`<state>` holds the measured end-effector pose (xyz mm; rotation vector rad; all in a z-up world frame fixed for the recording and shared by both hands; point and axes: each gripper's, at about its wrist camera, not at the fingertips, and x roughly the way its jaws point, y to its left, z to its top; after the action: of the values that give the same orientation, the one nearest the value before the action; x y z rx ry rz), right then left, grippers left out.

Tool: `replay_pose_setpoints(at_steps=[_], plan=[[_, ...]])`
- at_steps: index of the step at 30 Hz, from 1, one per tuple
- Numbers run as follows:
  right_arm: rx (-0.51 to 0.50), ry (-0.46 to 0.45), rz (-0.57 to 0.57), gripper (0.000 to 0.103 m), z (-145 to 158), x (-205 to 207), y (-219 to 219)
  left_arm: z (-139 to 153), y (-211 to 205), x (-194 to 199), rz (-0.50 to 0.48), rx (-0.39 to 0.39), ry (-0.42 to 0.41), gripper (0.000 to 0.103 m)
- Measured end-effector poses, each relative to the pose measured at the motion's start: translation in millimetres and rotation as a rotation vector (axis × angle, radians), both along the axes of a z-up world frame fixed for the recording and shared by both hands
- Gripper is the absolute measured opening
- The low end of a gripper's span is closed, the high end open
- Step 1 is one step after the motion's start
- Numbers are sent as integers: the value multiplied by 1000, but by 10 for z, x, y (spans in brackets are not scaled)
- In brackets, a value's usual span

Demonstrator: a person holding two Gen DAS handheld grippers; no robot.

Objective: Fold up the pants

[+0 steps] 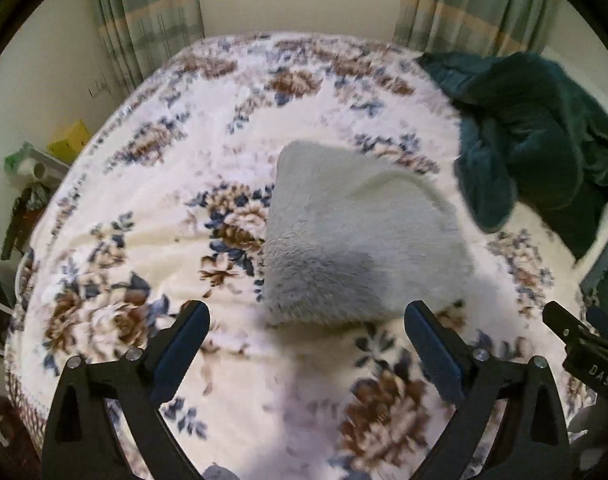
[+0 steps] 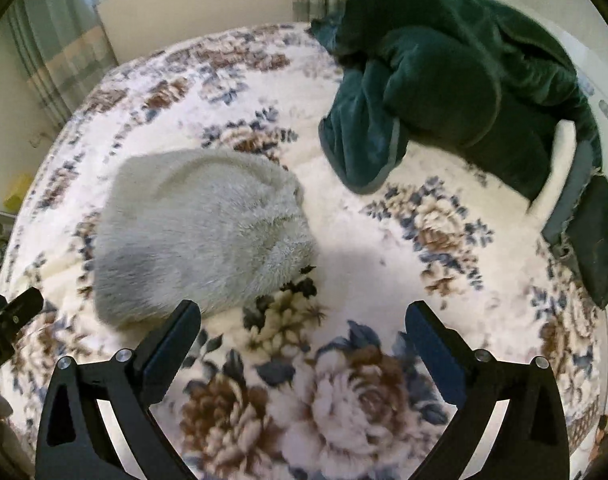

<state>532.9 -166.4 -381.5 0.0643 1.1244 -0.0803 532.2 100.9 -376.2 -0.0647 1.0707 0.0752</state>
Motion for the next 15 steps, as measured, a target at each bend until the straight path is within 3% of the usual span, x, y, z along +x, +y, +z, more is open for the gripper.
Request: replay_pose_setpoints(at_steps=[15], plan=[[-2, -206, 119, 103, 2589, -1495, -266, 2102, -473, -1606, 4, 15, -140, 100]])
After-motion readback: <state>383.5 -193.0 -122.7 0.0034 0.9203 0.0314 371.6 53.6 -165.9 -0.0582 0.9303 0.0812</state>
